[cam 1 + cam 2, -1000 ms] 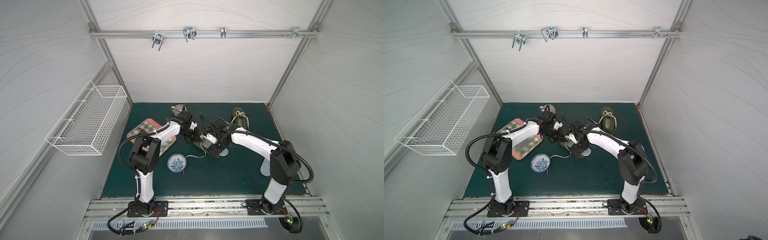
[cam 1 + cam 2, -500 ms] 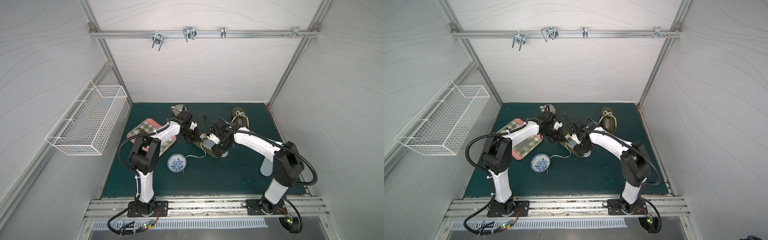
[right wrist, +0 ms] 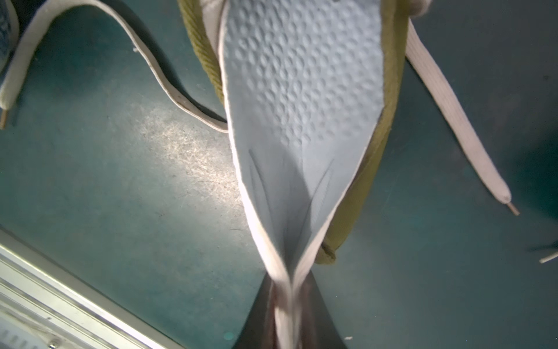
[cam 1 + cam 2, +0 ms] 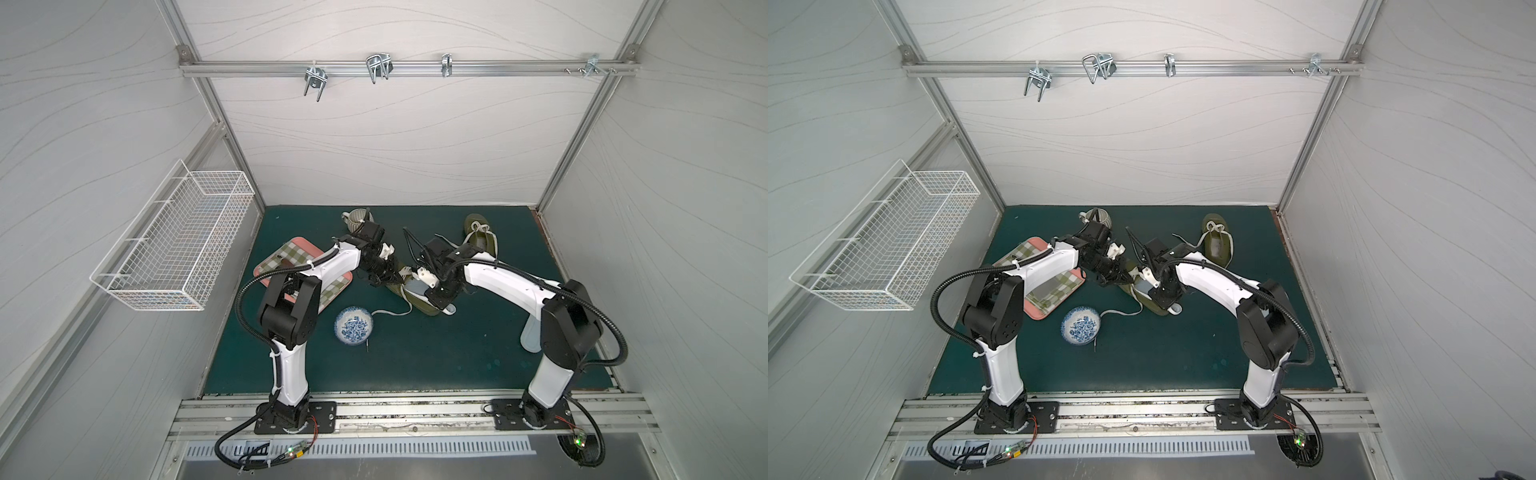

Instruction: Insert the insole into the shoe

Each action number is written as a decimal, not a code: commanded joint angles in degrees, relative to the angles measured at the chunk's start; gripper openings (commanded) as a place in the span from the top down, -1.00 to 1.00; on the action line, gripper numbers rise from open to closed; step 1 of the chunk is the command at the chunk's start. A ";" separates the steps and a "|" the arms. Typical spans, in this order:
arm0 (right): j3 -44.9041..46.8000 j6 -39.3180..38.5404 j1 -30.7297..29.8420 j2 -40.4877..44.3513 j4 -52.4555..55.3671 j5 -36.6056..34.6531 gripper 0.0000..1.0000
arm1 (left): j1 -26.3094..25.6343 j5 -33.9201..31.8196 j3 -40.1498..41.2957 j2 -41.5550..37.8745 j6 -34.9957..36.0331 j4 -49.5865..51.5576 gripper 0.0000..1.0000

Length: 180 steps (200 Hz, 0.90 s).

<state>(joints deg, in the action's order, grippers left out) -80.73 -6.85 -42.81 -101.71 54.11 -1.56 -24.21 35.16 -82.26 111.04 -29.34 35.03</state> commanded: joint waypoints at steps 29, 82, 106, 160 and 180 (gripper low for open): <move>-4.50 -6.39 -0.92 -3.97 -0.72 -1.82 0.82 | 0.23 0.18 -2.25 -0.69 0.62 -0.35 1.00; -3.02 -9.20 -1.41 -2.68 -0.03 -4.69 0.93 | 0.57 0.72 -3.17 -0.61 1.43 0.68 1.00; 0.12 -10.14 -1.43 1.20 -1.69 -5.11 0.94 | 0.83 1.06 -4.07 -0.39 2.34 1.79 1.00; -3.61 -14.33 -0.83 -3.58 -6.04 -3.02 1.00 | 0.91 2.58 -4.22 0.78 3.11 1.74 1.00; -5.17 -14.08 -0.79 -5.97 -5.28 -2.81 1.00 | 0.96 2.90 -4.49 1.10 2.98 1.32 1.00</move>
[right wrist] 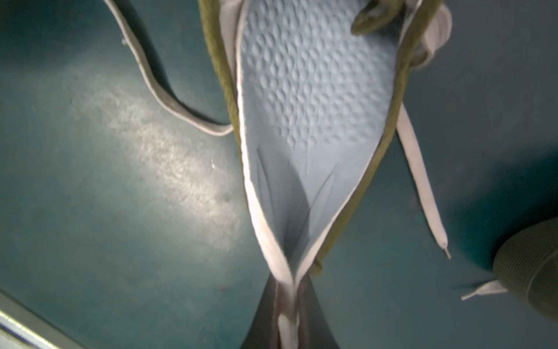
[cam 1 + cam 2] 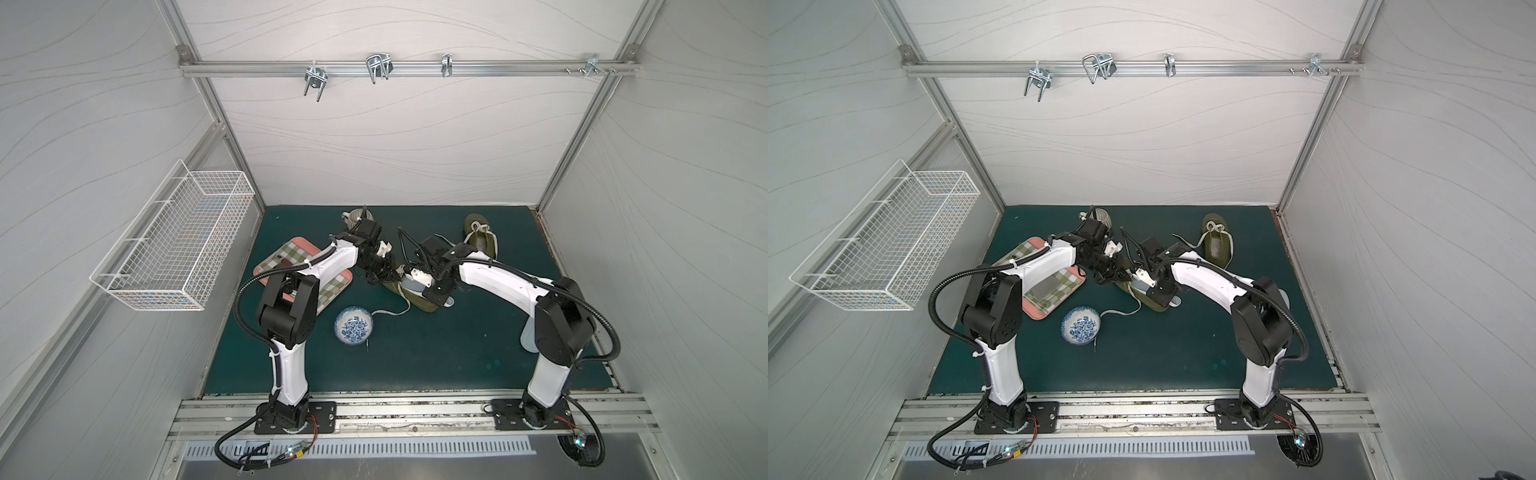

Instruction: Insert the insole into the shoe

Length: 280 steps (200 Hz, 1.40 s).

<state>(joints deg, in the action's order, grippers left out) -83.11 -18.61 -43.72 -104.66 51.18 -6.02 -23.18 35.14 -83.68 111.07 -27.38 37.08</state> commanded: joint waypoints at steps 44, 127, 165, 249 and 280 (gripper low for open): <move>-1.39 -2.81 0.01 -2.03 -6.39 3.06 1.00 | 0.00 3.88 -4.10 1.91 1.62 -0.23 1.00; -1.81 -4.43 0.77 -4.26 -9.91 5.58 1.00 | 0.06 5.37 -4.75 3.25 1.74 -0.38 1.00; -4.78 -4.40 1.54 -5.64 -8.52 6.62 1.00 | 0.15 6.03 -5.26 3.93 1.56 -0.39 1.00; -3.85 -3.89 2.26 -6.33 -10.14 8.67 1.00 | 0.53 7.01 -6.53 3.89 2.13 0.91 1.00; -0.30 -2.84 1.70 -4.90 -10.11 7.19 1.00 | 2.91 6.63 -5.88 2.17 2.33 1.23 0.61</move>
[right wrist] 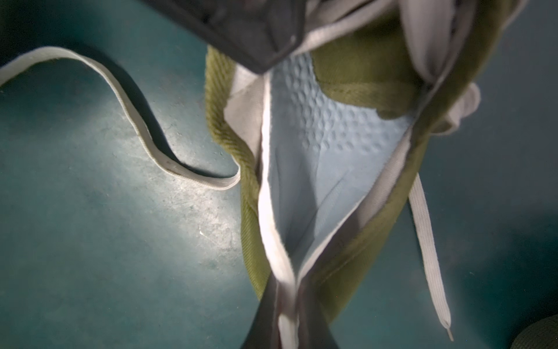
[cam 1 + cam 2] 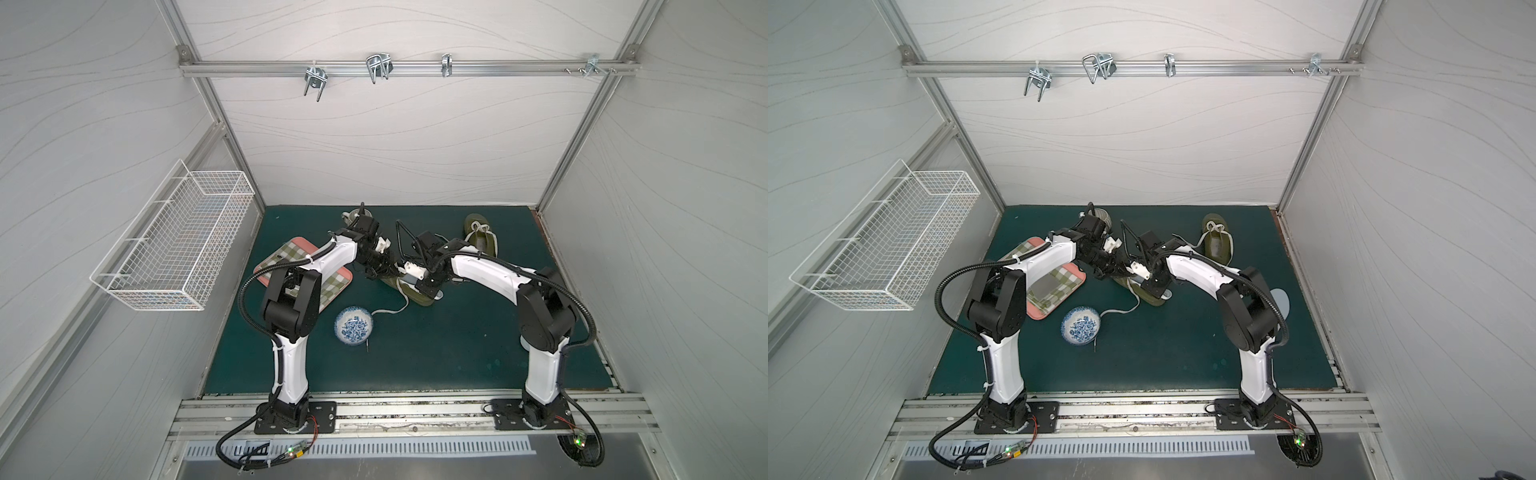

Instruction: Insert the insole into the shoe

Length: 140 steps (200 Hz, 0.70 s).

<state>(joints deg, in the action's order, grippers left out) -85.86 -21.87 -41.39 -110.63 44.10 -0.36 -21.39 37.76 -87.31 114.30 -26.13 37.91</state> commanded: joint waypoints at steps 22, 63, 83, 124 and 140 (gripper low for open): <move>3.03 1.33 -0.78 1.07 -2.08 1.33 1.00 | 3.28 3.82 -2.27 -2.60 1.21 0.74 0.39; 4.30 2.71 -1.15 2.51 -1.04 1.28 1.00 | 6.84 -0.81 -1.38 -4.91 2.75 3.65 0.23; 3.72 2.80 -1.63 2.26 -0.22 0.65 1.00 | 8.18 -4.00 -0.13 -5.24 1.87 2.12 0.16; 0.14 2.28 -1.80 1.04 2.80 0.06 1.00 | 8.38 -14.96 -3.41 -1.32 2.31 2.88 0.09; -0.65 2.00 -1.85 0.72 3.55 0.03 1.00 | 8.38 -16.24 -4.52 0.33 1.97 1.38 0.05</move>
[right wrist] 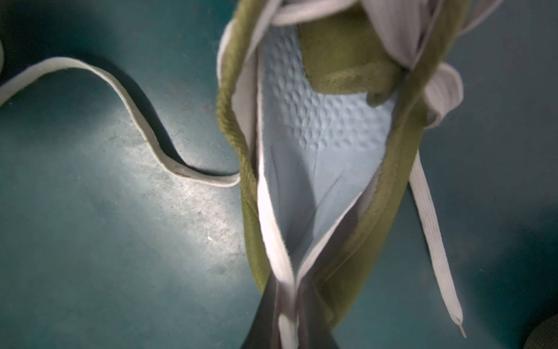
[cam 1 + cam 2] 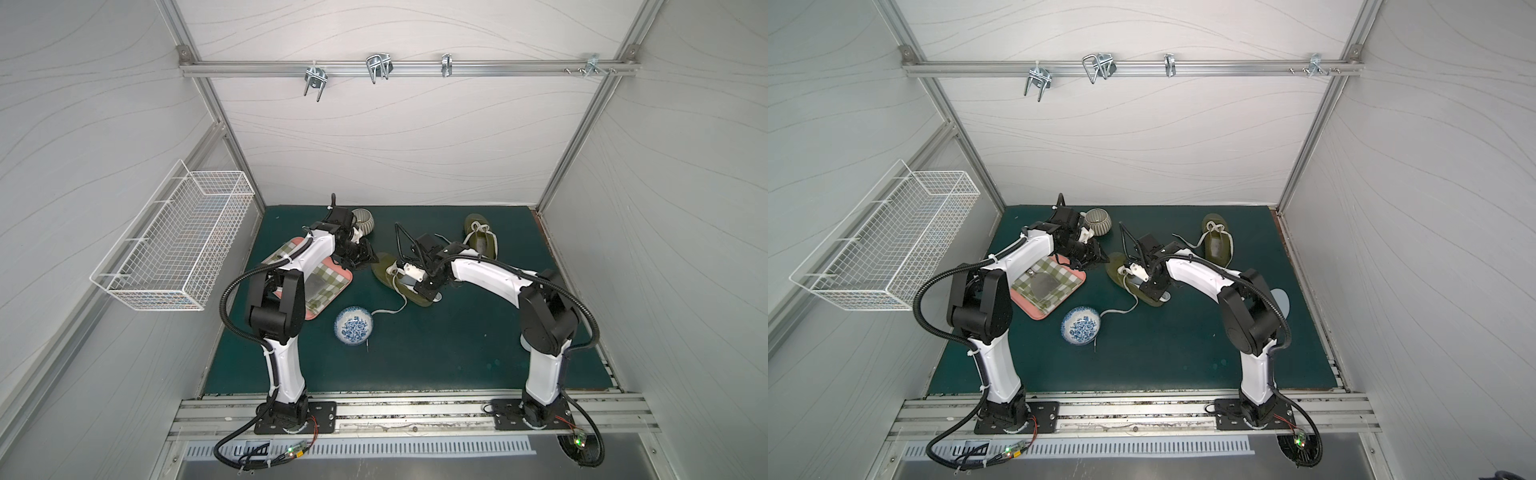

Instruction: Insert the insole into the shoe

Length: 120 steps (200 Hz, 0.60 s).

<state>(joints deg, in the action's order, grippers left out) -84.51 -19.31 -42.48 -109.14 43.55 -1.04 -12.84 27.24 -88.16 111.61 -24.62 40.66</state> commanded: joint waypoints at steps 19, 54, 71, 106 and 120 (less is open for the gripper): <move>-2.67 -0.64 -0.81 -1.15 4.83 0.83 1.00 | -0.08 -6.85 -4.95 4.89 0.03 -3.22 0.02; -3.21 -0.69 -1.08 -1.41 5.52 0.87 1.00 | 1.06 -3.19 -7.93 9.32 -1.13 -6.23 -0.01; -3.94 -0.64 -1.26 -1.69 6.18 0.56 1.00 | 1.33 -0.09 -10.10 11.97 -1.15 -6.44 -0.01; -5.57 -0.90 -1.23 -2.37 6.96 0.23 1.00 | 1.33 2.28 -11.36 14.53 -1.42 -6.80 -0.01; -6.07 -1.04 -1.23 -2.68 7.25 0.12 1.00 | 1.33 2.35 -11.35 14.90 -1.22 -7.08 -0.01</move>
<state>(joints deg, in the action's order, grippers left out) -88.68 -19.33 -43.11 -110.54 48.84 -1.28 -11.75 27.46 -97.08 125.23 -25.71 35.33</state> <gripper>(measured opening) 0.106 0.507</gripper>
